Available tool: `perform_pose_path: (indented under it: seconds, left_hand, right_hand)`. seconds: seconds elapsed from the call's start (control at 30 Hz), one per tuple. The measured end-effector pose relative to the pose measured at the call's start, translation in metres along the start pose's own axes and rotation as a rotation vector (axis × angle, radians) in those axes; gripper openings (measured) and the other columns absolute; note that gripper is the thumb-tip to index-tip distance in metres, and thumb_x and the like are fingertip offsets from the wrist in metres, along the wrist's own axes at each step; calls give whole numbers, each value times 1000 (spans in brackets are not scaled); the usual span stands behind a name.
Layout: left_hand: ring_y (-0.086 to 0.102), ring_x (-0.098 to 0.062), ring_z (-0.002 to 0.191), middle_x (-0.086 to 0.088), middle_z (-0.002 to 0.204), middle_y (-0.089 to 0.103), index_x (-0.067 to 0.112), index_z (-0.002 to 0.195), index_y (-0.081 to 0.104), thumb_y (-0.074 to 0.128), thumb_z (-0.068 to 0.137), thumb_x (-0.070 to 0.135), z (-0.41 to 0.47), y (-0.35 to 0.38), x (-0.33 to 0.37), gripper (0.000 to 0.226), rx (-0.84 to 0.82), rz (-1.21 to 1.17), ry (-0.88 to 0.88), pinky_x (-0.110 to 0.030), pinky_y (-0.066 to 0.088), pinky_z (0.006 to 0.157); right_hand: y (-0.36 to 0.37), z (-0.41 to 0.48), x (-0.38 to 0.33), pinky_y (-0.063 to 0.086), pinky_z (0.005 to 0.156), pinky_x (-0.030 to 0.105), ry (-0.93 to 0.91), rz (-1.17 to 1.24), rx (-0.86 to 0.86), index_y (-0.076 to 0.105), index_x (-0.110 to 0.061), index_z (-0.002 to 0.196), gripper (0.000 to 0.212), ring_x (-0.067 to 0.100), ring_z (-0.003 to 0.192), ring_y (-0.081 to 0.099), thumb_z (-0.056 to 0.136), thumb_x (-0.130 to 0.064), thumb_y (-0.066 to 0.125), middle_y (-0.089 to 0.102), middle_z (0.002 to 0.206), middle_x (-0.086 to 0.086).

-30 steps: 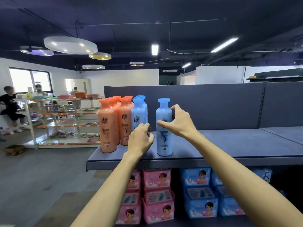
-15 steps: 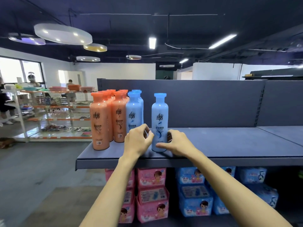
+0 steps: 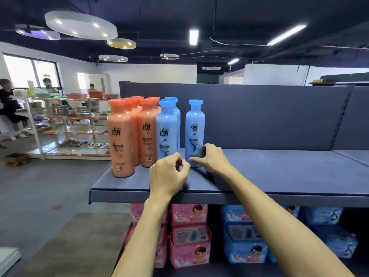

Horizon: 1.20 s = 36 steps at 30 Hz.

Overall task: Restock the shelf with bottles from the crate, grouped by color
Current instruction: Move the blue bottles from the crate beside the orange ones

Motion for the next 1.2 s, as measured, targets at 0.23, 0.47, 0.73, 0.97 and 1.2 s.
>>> perform_pose_path:
  seconds: [0.23, 0.47, 0.73, 0.97, 1.2]
  left_hand:
    - [45, -12, 52, 9, 52, 47, 23, 65, 50, 60, 81, 31, 0, 2, -1, 21, 12, 5, 25, -25, 31, 51]
    - [46, -12, 52, 6, 53, 50, 24, 68, 51, 54, 80, 35, -1, 7, -2, 17, 18, 31, 78, -26, 35, 49]
    - [51, -15, 53, 6, 54, 52, 23, 73, 52, 52, 80, 37, 0, 9, -1, 15, 7, 27, 81, -29, 41, 50]
    - [51, -16, 54, 5, 55, 52, 22, 73, 52, 53, 80, 34, -1, 8, -1, 14, 2, 30, 88, -30, 43, 51]
    - [51, -17, 54, 5, 54, 52, 22, 71, 52, 54, 80, 32, -1, 8, 0, 13, 12, 19, 99, -30, 43, 50]
  right_hand:
    - [12, 34, 1, 42, 54, 30, 24, 15, -14, 54, -6, 100, 52, 23, 82, 59, 77, -45, 80, 62, 100, 8]
    - [21, 59, 5, 41, 54, 31, 44, 16, -32, 55, -8, 100, 50, 22, 80, 59, 76, -45, 80, 63, 99, 7]
    - [26, 72, -1, 42, 55, 31, 38, 4, -44, 55, -7, 100, 45, 24, 80, 58, 80, -40, 78, 64, 100, 10]
    - [28, 76, -3, 47, 62, 33, 43, 14, -49, 52, -9, 98, 42, 23, 79, 58, 83, -38, 77, 62, 101, 8]
    - [32, 76, -5, 39, 55, 31, 40, 23, -35, 50, -8, 96, 37, 23, 77, 54, 86, -34, 74, 59, 98, 8]
Point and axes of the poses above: each hand's wrist, its own z-axis towards the middle knuckle, its own y-axis out of the palm, x = y × z, the point moved 4 cm from there along z, towards the middle knuckle
